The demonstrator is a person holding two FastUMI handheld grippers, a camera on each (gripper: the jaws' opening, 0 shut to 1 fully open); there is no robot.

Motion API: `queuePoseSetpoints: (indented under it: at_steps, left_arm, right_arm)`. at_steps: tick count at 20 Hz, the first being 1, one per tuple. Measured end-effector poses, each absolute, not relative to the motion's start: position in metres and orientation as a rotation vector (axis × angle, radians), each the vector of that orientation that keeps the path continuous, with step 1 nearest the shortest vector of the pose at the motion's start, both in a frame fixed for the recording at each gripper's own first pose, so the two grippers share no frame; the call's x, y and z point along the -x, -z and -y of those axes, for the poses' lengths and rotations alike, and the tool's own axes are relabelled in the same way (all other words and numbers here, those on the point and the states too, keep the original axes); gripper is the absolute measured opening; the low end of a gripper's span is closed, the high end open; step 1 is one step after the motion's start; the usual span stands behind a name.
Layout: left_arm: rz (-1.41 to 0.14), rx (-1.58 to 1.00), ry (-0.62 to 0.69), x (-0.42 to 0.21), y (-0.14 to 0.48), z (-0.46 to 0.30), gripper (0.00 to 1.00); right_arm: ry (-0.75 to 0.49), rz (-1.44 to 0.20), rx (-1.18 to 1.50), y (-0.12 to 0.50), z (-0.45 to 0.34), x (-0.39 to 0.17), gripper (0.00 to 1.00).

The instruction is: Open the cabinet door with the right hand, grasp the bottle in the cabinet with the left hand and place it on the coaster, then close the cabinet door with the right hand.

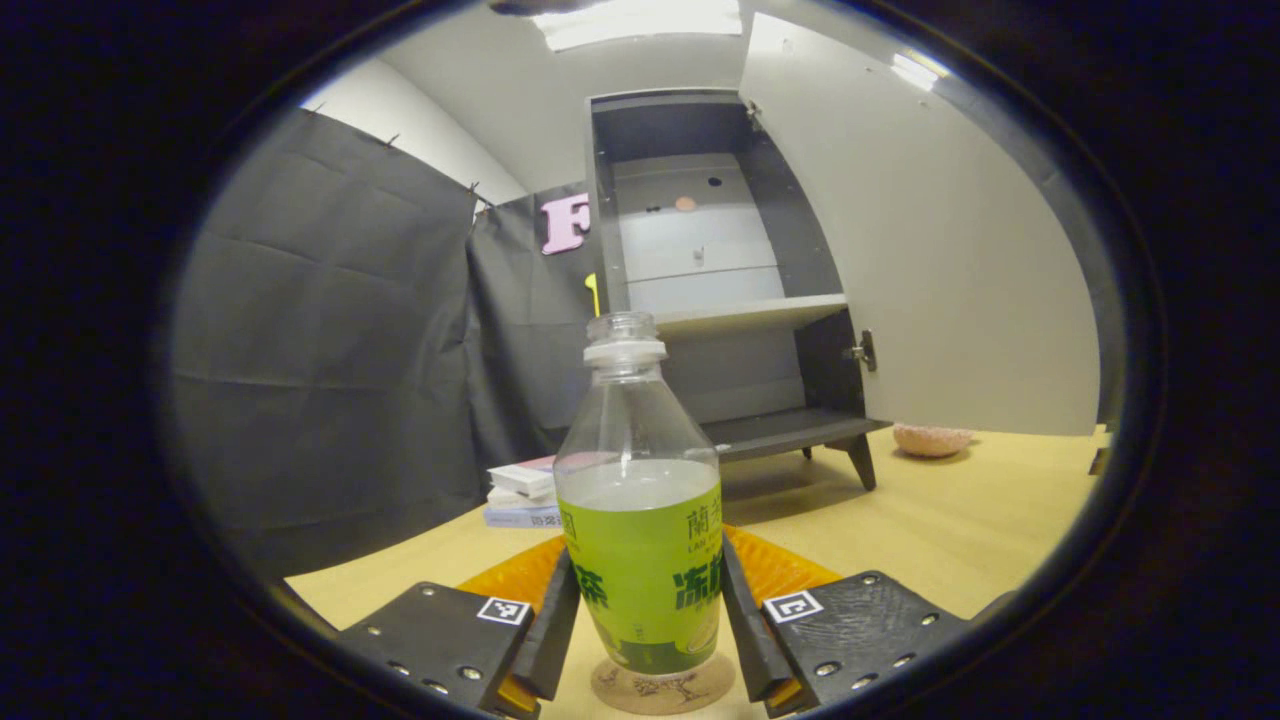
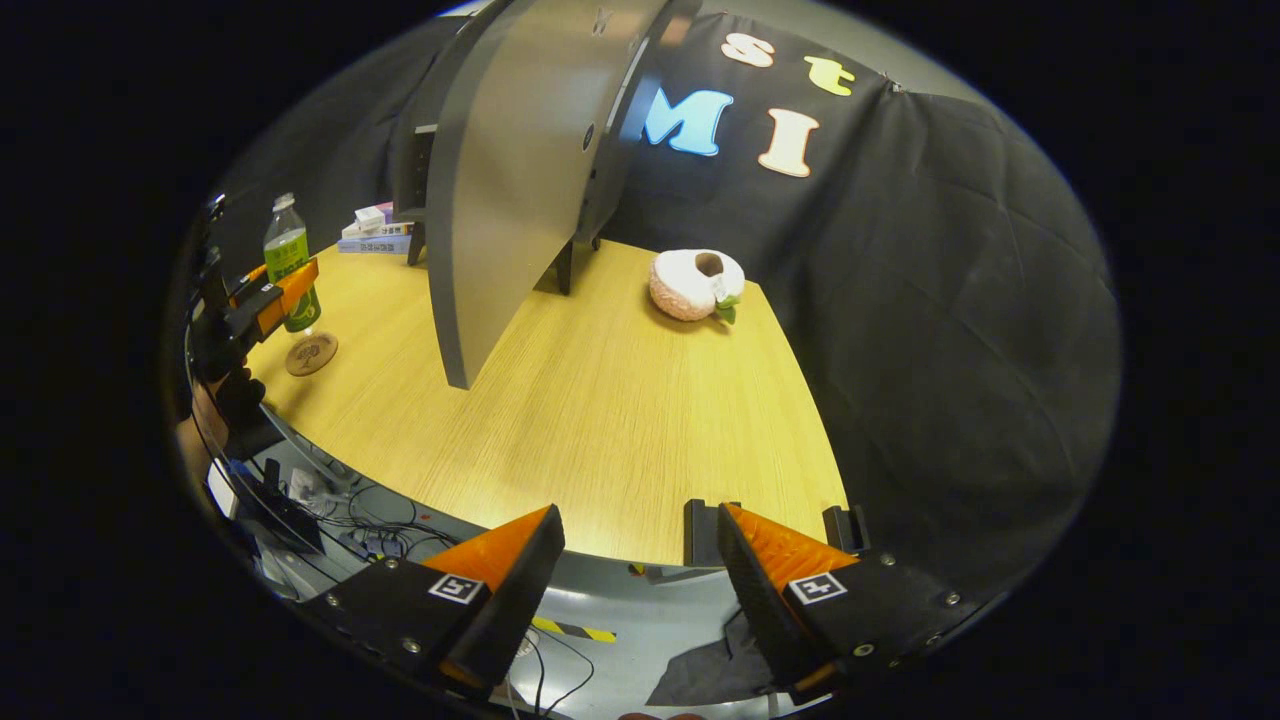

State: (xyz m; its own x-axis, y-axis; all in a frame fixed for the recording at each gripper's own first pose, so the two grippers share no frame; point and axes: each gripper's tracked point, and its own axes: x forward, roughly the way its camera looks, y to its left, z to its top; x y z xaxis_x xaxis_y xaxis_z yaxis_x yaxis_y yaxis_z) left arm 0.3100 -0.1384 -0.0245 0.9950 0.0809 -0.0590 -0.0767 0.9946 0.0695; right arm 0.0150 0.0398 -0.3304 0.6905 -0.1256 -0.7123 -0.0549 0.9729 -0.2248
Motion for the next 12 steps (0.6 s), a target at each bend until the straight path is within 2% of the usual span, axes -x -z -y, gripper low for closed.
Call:
queuePoseSetpoints:
  at_steps: [3,8,9,10,12]
  left_arm:
    - [-0.070,-0.062,-0.101,-0.314,0.024,0.141,0.69]
    - [-0.057,-0.046,-0.092,-0.310,0.025,0.137,0.69]
    - [-0.049,-0.050,-0.107,-0.311,0.026,0.138,0.65]
    - [-0.046,-0.044,-0.110,-0.313,0.024,0.138,0.71]
    - [-0.045,-0.042,-0.115,-0.312,0.020,0.137,0.71]
  right_arm:
    - [0.046,-0.819,0.201,0.340,-0.042,-0.016,0.95]
    - [-0.023,-0.806,0.242,0.342,-0.065,-0.018,0.95]
    - [-0.031,-0.802,0.245,0.342,-0.068,-0.017,0.95]
    - [-0.036,-0.802,0.252,0.342,-0.070,-0.016,0.95]
    - [-0.051,-0.807,0.271,0.343,-0.075,-0.014,0.95]
